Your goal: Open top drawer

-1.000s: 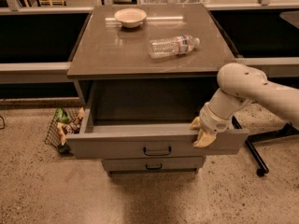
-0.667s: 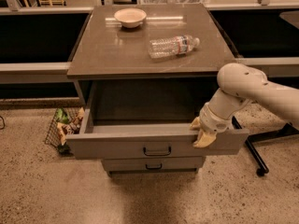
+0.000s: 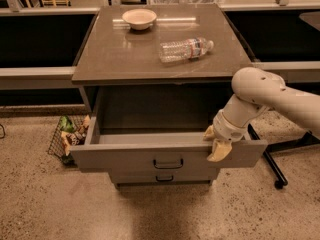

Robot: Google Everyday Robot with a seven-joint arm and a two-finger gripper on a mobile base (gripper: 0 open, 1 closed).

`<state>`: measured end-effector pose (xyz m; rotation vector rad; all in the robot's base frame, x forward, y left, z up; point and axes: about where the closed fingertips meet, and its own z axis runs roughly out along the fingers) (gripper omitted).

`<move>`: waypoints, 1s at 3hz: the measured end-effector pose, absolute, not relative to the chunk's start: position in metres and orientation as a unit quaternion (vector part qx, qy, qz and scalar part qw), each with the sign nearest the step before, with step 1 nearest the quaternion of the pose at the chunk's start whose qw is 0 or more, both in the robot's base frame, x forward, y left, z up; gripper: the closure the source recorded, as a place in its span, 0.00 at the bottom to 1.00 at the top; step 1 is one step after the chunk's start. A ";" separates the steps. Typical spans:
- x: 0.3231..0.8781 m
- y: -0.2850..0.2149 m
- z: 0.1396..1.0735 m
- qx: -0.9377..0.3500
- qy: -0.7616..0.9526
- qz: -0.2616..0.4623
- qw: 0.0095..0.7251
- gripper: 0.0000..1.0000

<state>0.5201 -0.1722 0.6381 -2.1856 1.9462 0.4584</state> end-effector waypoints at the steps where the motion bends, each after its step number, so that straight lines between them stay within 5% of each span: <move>1: 0.519 -0.176 0.655 -0.747 0.639 0.155 0.098 0.05; 3: 0.508 -0.190 0.750 -0.768 0.628 0.094 0.084 0.00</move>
Offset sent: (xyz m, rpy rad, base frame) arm -0.0090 -0.0229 0.1373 -0.0925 -0.1188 0.1068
